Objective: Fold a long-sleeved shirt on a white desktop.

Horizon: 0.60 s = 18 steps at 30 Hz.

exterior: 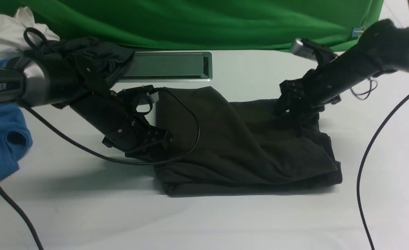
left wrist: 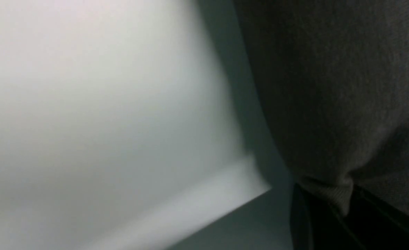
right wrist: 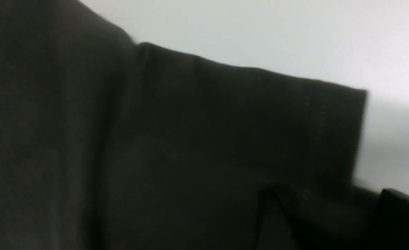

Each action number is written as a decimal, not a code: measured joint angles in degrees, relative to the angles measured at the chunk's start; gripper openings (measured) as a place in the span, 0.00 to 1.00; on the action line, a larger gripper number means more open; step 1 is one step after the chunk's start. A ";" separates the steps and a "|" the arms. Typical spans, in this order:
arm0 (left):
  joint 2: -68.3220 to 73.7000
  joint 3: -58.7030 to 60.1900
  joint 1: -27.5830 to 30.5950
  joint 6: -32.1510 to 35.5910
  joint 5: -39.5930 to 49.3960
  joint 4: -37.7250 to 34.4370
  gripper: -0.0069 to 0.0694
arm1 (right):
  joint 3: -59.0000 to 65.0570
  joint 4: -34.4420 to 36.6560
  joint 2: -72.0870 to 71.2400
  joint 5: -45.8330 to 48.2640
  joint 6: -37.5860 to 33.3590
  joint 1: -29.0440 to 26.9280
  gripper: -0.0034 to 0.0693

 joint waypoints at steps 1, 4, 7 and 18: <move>0.00 0.01 0.00 0.00 0.00 0.00 0.16 | 0.00 1.13 0.45 -0.04 -0.59 0.00 0.50; 0.00 0.06 0.00 0.11 -0.02 0.00 0.16 | 0.00 3.10 1.22 -0.12 -2.06 0.00 0.33; 0.00 0.06 0.00 0.13 -0.19 0.06 0.16 | 0.00 3.58 1.15 -0.66 -2.51 -0.19 0.16; -0.04 0.06 0.00 0.13 -0.23 0.46 0.16 | 0.00 0.49 -7.91 -0.28 -3.86 -3.94 0.08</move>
